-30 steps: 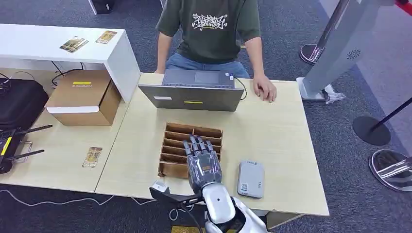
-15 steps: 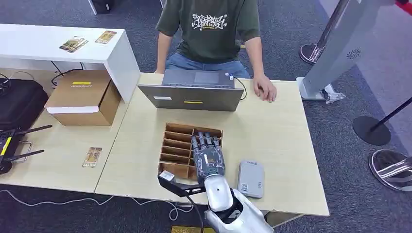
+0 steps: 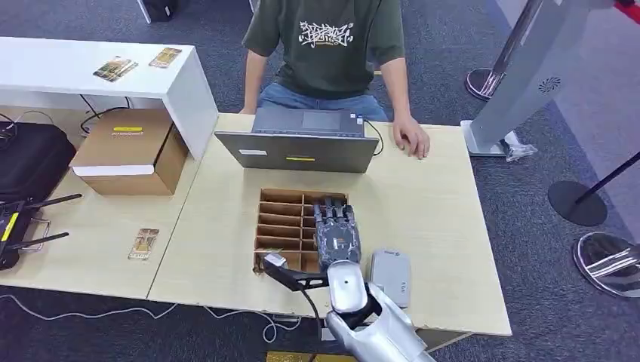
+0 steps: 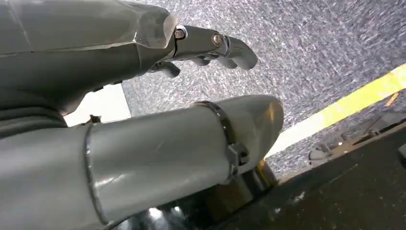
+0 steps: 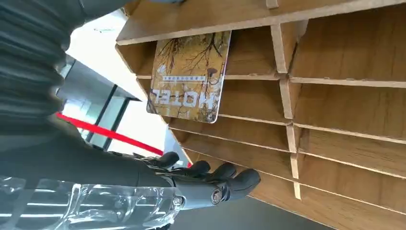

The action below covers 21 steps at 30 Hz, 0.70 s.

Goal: Pass the card to the sensor for recognition and then transmit it.

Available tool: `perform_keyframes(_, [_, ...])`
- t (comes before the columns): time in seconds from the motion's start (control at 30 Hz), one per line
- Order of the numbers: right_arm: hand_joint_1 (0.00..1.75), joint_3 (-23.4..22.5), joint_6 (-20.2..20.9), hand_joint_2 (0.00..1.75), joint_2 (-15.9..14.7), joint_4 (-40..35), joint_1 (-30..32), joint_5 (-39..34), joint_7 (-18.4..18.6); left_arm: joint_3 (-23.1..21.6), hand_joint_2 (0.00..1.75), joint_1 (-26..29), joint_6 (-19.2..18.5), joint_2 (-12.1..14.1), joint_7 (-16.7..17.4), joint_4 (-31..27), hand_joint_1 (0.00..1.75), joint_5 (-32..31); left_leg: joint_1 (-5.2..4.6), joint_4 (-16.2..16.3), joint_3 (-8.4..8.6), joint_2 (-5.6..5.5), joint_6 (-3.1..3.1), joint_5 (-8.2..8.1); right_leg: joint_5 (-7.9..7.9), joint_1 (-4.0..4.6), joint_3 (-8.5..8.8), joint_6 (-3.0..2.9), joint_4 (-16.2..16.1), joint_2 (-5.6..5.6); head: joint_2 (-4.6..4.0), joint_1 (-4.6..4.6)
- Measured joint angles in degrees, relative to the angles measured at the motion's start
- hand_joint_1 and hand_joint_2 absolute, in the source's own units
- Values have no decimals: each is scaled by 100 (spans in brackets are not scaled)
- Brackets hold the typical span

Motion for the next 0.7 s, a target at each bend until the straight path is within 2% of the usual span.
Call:
perform_keyframes(0.17, [0, -9, 39, 175, 0, -190, 141, 24, -42, 0, 0, 48, 44, 35, -42, 0, 0, 66, 0, 0, 0, 0, -1, -1, -3, 0, -1, -3, 0, 0, 0, 2])
perform_keyframes(0.43, [0, -9, 61, 175, -68, -924, 523, -24, -92, 0, 0, 99, 114, 33, -31, 0, 0, 98, 0, 0, -1, 0, -1, -2, -6, 0, -4, -6, 0, 1, 0, 2])
perform_keyframes(0.7, [0, -7, 57, 175, -125, -1163, 601, -35, -90, 0, 0, 99, 122, 31, -11, 0, 0, 92, 0, 0, 0, 0, -1, 0, -4, 0, -2, -6, 0, 2, 0, 2])
